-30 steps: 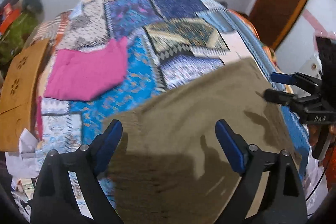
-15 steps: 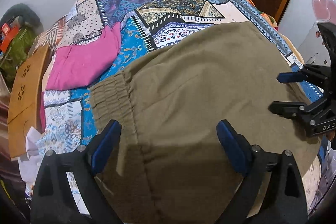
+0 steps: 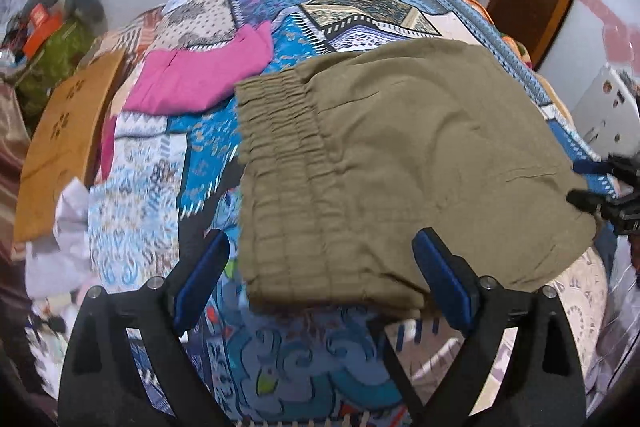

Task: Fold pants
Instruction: 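Lay the folded pants on the bedspread and open both tools, then grasp the waistband with the left tool and lift the pants up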

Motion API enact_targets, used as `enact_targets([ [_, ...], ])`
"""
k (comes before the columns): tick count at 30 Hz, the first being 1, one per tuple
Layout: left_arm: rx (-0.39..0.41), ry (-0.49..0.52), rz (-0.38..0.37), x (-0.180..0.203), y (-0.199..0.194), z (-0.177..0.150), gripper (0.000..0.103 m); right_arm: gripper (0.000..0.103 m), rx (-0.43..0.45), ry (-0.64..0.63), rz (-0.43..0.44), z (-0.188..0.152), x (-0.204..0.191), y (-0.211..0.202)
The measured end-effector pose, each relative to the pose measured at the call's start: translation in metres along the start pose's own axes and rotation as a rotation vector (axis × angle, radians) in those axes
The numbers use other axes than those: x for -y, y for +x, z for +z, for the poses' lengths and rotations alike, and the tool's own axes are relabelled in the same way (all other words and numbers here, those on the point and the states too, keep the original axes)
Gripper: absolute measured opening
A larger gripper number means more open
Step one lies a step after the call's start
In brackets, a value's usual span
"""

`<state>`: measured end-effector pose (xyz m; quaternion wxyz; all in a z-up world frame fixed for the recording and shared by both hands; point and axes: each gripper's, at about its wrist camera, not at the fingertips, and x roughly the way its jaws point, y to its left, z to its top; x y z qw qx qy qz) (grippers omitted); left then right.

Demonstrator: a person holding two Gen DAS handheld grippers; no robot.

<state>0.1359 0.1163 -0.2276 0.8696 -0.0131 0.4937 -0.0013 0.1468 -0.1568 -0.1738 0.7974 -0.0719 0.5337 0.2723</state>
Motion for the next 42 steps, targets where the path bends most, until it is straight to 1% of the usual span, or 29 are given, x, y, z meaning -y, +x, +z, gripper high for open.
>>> enact_targets([
  [5,0.004,-0.030,0.002,-0.006,-0.010,-0.007,0.095,0.079,0.014,0.023,-0.040,-0.018,0.006,-0.011],
  [10,0.017,-0.040,0.040,-0.012,-0.026,-0.012,0.095,0.079,0.021,0.044,-0.054,-0.023,0.009,-0.020],
  [12,0.031,-0.072,0.032,-0.019,-0.035,-0.013,0.095,0.079,0.030,0.027,-0.065,-0.021,0.006,-0.024],
  [14,0.026,-0.136,-0.018,-0.029,-0.043,-0.014,0.095,0.079,0.054,0.012,-0.069,-0.017,0.001,-0.030],
  [16,0.014,-0.205,-0.086,-0.037,-0.046,-0.018,0.095,0.079,0.093,0.004,-0.054,-0.009,-0.006,-0.038],
  [18,-0.004,-0.240,-0.137,-0.038,-0.044,-0.020,0.095,0.079,0.136,0.000,-0.031,0.002,-0.016,-0.044],
  [21,-0.034,-0.262,-0.204,-0.034,-0.038,-0.024,0.095,0.079,0.193,-0.021,-0.004,0.019,-0.032,-0.047],
  [25,-0.079,-0.265,-0.287,-0.023,-0.028,-0.027,0.095,0.079,0.228,-0.042,0.024,0.034,-0.052,-0.036],
  [27,-0.095,-0.272,-0.327,-0.017,-0.023,-0.027,0.094,0.079,0.221,-0.045,0.030,0.039,-0.058,-0.023],
  [30,-0.126,-0.302,-0.404,-0.014,-0.011,-0.025,0.094,0.079,0.193,-0.062,0.016,0.040,-0.067,-0.004],
  [34,-0.129,-0.365,-0.452,-0.020,0.001,-0.021,0.094,0.079,0.126,-0.095,-0.009,0.035,-0.072,0.019],
  [36,-0.119,-0.402,-0.476,-0.025,0.005,-0.019,0.094,0.079,0.106,-0.102,0.000,0.032,-0.071,0.025],
  [39,-0.094,-0.447,-0.493,-0.033,0.012,-0.015,0.094,0.079,0.098,-0.095,0.032,0.031,-0.066,0.024],
  [42,-0.081,-0.462,-0.460,-0.037,0.018,-0.007,0.093,0.079,0.095,-0.090,0.053,0.029,-0.063,0.025],
])
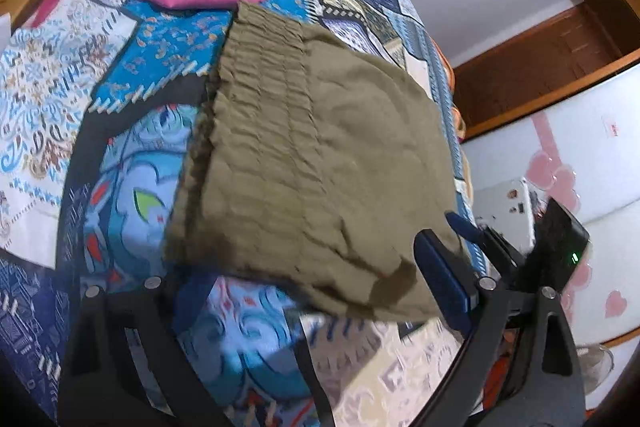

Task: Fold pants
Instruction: 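Grasp the waistband with the left tool and lift the pants up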

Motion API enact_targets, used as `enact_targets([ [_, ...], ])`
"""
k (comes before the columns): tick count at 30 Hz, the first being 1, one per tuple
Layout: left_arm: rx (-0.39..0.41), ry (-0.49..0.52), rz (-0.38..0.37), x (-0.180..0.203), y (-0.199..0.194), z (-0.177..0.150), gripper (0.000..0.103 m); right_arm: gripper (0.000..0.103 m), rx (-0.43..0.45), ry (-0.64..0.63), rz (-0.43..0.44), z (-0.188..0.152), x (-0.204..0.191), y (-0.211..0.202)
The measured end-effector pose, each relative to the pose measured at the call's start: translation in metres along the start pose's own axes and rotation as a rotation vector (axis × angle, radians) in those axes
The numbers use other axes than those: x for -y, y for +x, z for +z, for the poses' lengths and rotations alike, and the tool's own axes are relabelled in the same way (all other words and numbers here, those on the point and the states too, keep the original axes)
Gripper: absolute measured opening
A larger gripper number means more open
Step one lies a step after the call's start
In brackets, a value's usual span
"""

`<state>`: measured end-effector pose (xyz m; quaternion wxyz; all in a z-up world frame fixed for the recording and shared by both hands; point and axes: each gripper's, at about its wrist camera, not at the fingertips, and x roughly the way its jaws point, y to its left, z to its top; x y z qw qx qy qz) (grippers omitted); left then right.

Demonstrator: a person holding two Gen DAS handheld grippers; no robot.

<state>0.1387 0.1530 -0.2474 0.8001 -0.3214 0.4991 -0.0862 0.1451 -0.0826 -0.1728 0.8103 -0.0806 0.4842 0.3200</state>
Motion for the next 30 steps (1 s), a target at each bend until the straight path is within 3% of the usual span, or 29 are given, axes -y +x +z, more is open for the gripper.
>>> enact_targets([
  [1,0.012,-0.003,0.024,0.001,0.001,0.003,0.091,0.079,0.002,-0.003,0.001,-0.001,-0.001,0.000],
  [3,0.025,0.004,0.083,0.001,0.003,0.008,0.072,0.079,0.005,-0.002,0.003,-0.002,-0.001,-0.001],
  [6,0.036,0.053,0.147,0.004,0.005,0.012,0.056,0.079,0.008,0.006,0.008,-0.003,-0.001,-0.002],
  [9,0.062,0.104,0.182,0.011,0.002,0.009,0.046,0.079,0.009,0.013,0.009,-0.003,0.000,-0.003],
  [14,0.160,0.212,0.342,0.026,-0.016,0.001,0.041,0.079,0.010,0.030,0.004,-0.005,0.000,-0.009],
  [23,0.266,0.203,0.631,-0.005,-0.068,-0.005,0.037,0.078,0.010,0.016,-0.009,-0.017,-0.004,-0.021],
  [27,0.290,0.204,0.632,-0.006,-0.088,-0.006,0.036,0.078,0.022,0.046,0.018,-0.024,0.000,-0.026],
  [30,0.349,0.286,0.665,0.021,-0.095,-0.009,0.033,0.078,0.027,0.073,0.016,-0.026,0.003,-0.028],
])
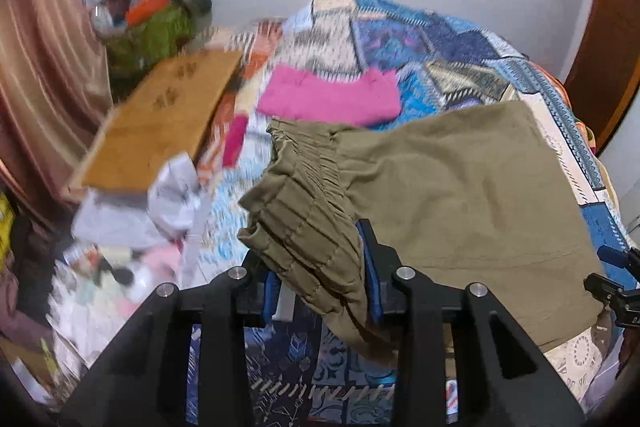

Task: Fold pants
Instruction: 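Grasp the waistband with the left tool and lift the pants up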

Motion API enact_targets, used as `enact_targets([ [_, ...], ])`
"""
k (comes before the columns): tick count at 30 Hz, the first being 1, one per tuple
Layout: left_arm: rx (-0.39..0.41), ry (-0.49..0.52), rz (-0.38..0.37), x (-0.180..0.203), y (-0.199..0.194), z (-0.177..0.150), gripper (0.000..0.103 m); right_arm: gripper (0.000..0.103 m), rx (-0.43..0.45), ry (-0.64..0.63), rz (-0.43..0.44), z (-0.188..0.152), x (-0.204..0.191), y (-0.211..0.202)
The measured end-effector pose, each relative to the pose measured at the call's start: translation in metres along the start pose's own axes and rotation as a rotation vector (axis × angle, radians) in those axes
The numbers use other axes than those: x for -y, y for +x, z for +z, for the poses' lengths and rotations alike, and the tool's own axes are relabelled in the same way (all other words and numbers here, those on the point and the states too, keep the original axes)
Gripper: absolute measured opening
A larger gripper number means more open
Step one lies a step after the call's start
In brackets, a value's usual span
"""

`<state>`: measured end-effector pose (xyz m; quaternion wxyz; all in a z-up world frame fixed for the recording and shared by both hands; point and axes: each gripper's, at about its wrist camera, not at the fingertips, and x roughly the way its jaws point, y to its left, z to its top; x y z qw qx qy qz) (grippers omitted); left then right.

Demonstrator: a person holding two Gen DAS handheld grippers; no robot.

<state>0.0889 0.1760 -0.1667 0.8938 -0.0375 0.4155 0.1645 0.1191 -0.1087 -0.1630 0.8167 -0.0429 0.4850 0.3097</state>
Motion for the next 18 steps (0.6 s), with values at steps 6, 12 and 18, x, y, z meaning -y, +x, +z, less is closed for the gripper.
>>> enact_targets([
  [6,0.131,0.077,-0.089,0.039,-0.044,0.032,0.029,0.078,0.009,0.021,-0.005,-0.005,0.003,-0.003],
  [12,0.195,0.171,-0.231,0.094,-0.073,0.059,0.027,0.078,0.014,0.041,0.004,-0.008,0.009,-0.002],
  [18,0.160,0.242,-0.362,0.149,-0.073,0.072,0.026,0.078,0.026,0.080,0.031,-0.012,0.017,-0.002],
])
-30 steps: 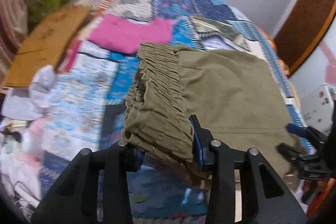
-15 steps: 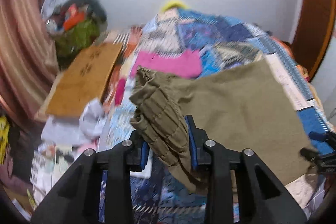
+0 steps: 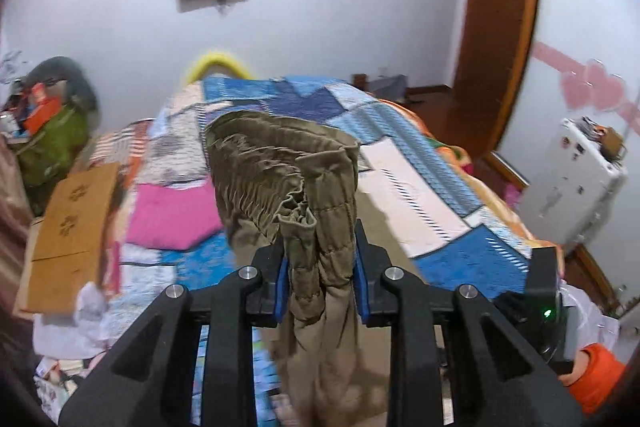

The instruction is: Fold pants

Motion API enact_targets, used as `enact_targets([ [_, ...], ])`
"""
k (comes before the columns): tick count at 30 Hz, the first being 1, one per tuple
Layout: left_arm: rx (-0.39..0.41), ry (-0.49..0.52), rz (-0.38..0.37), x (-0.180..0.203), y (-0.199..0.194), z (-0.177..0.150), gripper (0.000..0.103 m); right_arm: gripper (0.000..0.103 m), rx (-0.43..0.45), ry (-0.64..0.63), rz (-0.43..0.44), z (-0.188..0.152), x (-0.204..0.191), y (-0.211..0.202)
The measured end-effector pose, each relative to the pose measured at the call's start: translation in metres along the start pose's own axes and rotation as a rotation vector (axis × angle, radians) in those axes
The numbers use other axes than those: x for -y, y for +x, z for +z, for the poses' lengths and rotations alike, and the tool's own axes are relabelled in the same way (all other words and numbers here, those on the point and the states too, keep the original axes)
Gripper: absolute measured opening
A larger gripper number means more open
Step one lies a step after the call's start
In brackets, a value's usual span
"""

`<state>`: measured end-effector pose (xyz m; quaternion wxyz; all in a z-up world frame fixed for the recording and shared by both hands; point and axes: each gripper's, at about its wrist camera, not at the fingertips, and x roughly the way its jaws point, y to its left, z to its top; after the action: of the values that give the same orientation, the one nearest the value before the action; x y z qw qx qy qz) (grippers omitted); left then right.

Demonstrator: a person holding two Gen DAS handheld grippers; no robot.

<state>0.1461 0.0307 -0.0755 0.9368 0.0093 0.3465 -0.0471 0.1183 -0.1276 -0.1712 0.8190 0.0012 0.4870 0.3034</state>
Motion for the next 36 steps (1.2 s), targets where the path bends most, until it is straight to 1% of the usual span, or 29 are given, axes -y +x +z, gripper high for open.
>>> enact_targets([
  [3,-0.040,0.009,-0.060,0.020,0.015,0.001,0.026,0.078,0.015,0.004,0.000,-0.001,0.002,-0.005],
  [8,-0.138,0.017,-0.161,0.045,0.045,-0.006,0.026,0.078,0.049,0.021,-0.014,-0.002,0.015,-0.022],
  [11,-0.194,0.047,-0.176,0.061,0.064,-0.020,0.026,0.078,0.067,0.043,-0.028,-0.003,0.025,-0.032],
  [15,-0.261,0.087,-0.191,0.079,0.083,-0.042,0.026,0.078,0.087,0.066,-0.068,-0.004,0.040,-0.043],
  [18,-0.299,0.101,-0.203,0.083,0.092,-0.055,0.027,0.078,0.095,0.082,-0.090,-0.005,0.047,-0.049],
  [19,-0.312,0.103,-0.208,0.085,0.095,-0.058,0.028,0.078,0.098,0.087,-0.095,-0.006,0.049,-0.051],
  [20,-0.327,0.103,-0.217,0.087,0.098,-0.062,0.032,0.078,0.101,0.091,-0.099,-0.006,0.051,-0.053],
  [22,-0.350,0.105,-0.231,0.089,0.101,-0.066,0.035,0.078,0.108,0.098,-0.110,-0.008,0.055,-0.057],
  [23,-0.361,0.112,-0.236,0.091,0.102,-0.068,0.038,0.078,0.112,0.101,-0.114,-0.008,0.057,-0.060],
  [24,-0.367,0.121,-0.243,0.092,0.101,-0.069,0.046,0.078,0.116,0.103,-0.119,-0.008,0.058,-0.062],
  [25,-0.370,0.131,-0.252,0.094,0.100,-0.070,0.051,0.078,0.119,0.104,-0.122,-0.007,0.059,-0.064],
  [26,-0.370,0.141,-0.259,0.095,0.097,-0.072,0.064,0.078,0.124,0.104,-0.128,-0.007,0.060,-0.066],
  [27,-0.367,0.146,-0.265,0.096,0.094,-0.072,0.069,0.078,0.126,0.103,-0.133,-0.006,0.060,-0.066],
  [29,-0.353,0.154,-0.269,0.095,0.086,-0.073,0.069,0.078,0.130,0.105,-0.144,-0.004,0.061,-0.068],
  [31,-0.341,0.155,-0.255,0.091,0.079,-0.071,0.069,0.079,0.142,0.110,-0.146,-0.001,0.061,-0.071],
  [35,-0.286,0.107,-0.221,0.064,0.064,-0.059,0.070,0.079,0.168,0.101,-0.140,0.007,0.055,-0.078],
  [36,-0.275,0.096,-0.212,0.056,0.062,-0.057,0.073,0.079,0.178,0.093,-0.136,0.011,0.051,-0.079],
])
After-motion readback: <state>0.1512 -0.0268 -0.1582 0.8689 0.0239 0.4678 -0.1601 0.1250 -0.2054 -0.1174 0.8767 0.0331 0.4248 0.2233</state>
